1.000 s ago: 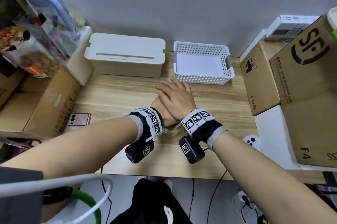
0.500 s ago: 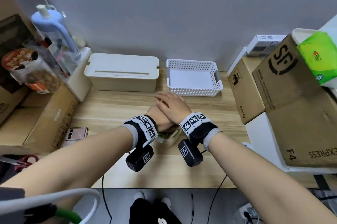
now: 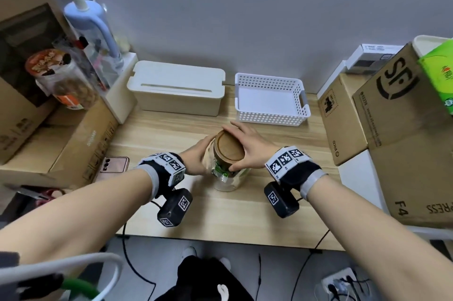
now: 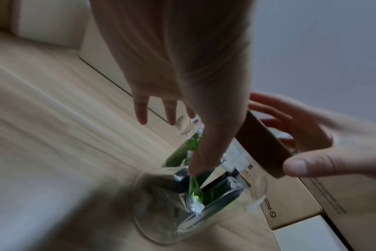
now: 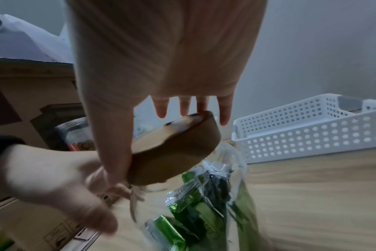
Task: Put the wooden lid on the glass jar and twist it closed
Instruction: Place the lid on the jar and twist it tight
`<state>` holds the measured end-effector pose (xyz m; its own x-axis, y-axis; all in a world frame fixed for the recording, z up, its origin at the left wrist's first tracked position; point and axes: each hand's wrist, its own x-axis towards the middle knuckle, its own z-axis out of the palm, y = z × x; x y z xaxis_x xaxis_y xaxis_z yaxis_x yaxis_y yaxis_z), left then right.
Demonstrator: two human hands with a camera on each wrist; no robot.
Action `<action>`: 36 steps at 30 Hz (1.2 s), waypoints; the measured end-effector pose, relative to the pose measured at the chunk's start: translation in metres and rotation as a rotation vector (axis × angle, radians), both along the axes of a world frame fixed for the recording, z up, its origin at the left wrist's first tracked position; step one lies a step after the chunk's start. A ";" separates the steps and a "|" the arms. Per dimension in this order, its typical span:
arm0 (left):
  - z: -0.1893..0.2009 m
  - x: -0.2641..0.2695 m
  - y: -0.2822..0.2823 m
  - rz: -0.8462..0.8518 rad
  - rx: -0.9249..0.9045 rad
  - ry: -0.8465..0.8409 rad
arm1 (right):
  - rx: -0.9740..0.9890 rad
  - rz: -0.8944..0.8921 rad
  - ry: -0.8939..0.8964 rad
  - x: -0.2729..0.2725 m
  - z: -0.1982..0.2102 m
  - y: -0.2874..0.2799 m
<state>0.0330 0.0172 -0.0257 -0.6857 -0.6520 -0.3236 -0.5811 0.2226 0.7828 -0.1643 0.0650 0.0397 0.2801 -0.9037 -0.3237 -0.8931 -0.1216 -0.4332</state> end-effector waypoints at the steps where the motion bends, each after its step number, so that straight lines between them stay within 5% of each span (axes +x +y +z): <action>1: -0.004 -0.002 0.003 0.005 0.014 0.029 | -0.012 0.009 0.005 0.001 -0.001 0.000; 5: -0.011 -0.014 0.011 0.153 0.041 0.132 | -0.050 0.003 0.011 0.004 -0.001 0.000; 12: -0.017 -0.018 0.011 0.206 0.025 0.067 | -0.132 -0.160 0.005 0.013 -0.007 0.012; 18: -0.017 -0.019 0.009 0.187 0.031 0.043 | -0.233 -0.383 0.211 0.040 -0.011 0.028; 22: -0.014 -0.019 0.007 0.184 0.043 -0.002 | -0.218 -0.373 0.268 0.028 0.008 0.020; 28: -0.014 -0.019 0.008 0.189 0.031 0.014 | 0.074 0.058 0.113 0.009 0.017 -0.006; 36: -0.016 -0.019 0.007 0.205 0.053 -0.013 | -0.115 -0.182 0.339 0.031 0.014 0.008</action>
